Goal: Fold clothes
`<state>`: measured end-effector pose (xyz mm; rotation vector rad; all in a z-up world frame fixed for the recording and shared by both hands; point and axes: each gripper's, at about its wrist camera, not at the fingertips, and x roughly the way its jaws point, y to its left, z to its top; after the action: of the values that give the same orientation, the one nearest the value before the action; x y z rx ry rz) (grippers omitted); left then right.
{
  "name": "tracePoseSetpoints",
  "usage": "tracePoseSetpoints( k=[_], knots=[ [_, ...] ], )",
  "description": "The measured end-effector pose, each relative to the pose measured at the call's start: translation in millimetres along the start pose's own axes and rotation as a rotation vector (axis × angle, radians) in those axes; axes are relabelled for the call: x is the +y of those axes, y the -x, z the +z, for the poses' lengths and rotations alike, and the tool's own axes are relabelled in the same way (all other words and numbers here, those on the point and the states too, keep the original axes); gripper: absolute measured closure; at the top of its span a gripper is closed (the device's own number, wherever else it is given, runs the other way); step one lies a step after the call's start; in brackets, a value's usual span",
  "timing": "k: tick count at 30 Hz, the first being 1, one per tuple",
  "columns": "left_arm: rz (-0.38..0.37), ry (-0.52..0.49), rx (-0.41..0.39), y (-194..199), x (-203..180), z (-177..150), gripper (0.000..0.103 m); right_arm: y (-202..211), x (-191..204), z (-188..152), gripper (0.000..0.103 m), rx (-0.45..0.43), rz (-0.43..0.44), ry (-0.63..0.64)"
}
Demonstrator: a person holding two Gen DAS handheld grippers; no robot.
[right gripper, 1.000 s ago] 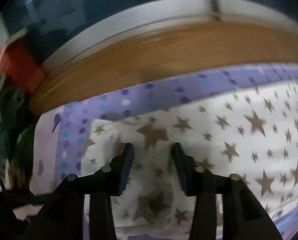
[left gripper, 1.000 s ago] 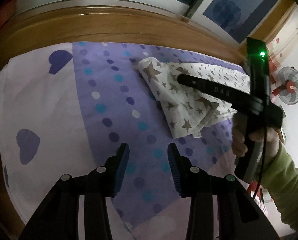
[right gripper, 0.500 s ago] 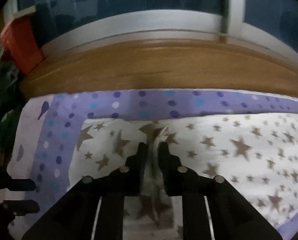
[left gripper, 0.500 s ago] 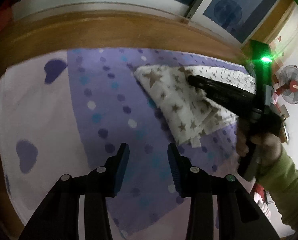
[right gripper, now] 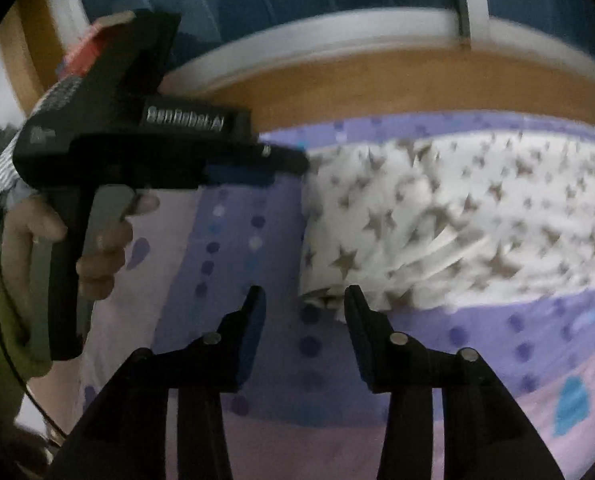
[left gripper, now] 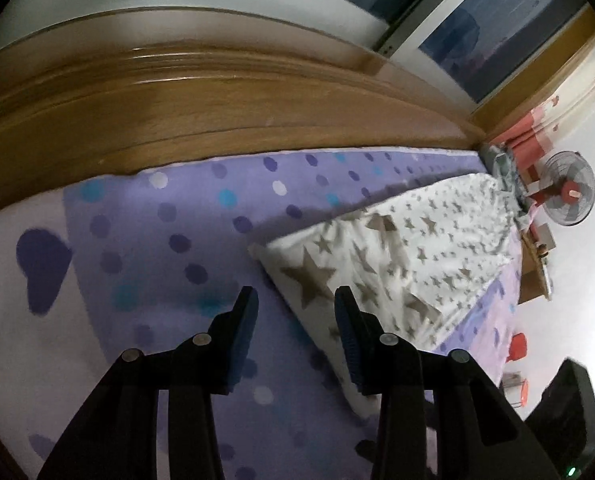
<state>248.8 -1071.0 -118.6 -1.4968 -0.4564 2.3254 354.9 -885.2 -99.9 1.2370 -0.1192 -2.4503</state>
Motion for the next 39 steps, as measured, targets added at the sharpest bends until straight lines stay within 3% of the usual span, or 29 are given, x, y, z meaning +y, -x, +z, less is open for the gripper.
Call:
tracePoseSetpoints(
  k=[6,8,9,10,11,16,22,24,26,29,31,35,39],
  knots=[
    [-0.074,0.047,0.044,-24,4,11,0.063,-6,6,-3,0.063,-0.010,-0.087,-0.012],
    [-0.106,0.036,0.030,-27,2,14,0.065,-4,8,-2,0.076,-0.015,-0.101,-0.001],
    [-0.101,0.027,0.022,-27,1,15,0.080,-3,9,-1,0.096,-0.017,-0.108,0.004],
    [-0.091,0.016,0.012,-27,0,16,0.087,-2,10,0,0.099,-0.019,-0.115,0.010],
    [-0.063,-0.004,-0.002,-26,-2,17,0.091,-1,10,0,0.100,-0.021,-0.121,0.015],
    [0.027,-0.082,-0.029,-24,-6,19,0.091,6,18,2,0.101,-0.021,-0.128,0.064],
    [0.018,-0.101,-0.009,-24,0,19,0.088,-6,14,-6,0.099,0.060,-0.076,0.032],
    [0.037,-0.101,-0.022,-15,3,18,0.080,-3,17,-6,0.097,0.095,-0.034,0.062],
    [0.057,-0.099,-0.042,-3,5,15,0.080,6,21,-5,0.097,0.117,-0.018,0.102],
    [0.008,-0.105,-0.077,14,1,10,0.078,29,20,0,0.097,0.022,-0.062,0.128],
    [-0.052,-0.143,-0.074,14,-12,9,0.074,23,16,4,0.097,-0.014,-0.141,0.157],
    [-0.126,-0.228,-0.014,-8,-41,8,0.072,14,9,9,0.097,-0.077,-0.286,0.206],
    [-0.125,-0.262,0.055,-43,-54,6,0.071,-1,-15,2,0.091,-0.055,-0.238,0.056]
  ],
)
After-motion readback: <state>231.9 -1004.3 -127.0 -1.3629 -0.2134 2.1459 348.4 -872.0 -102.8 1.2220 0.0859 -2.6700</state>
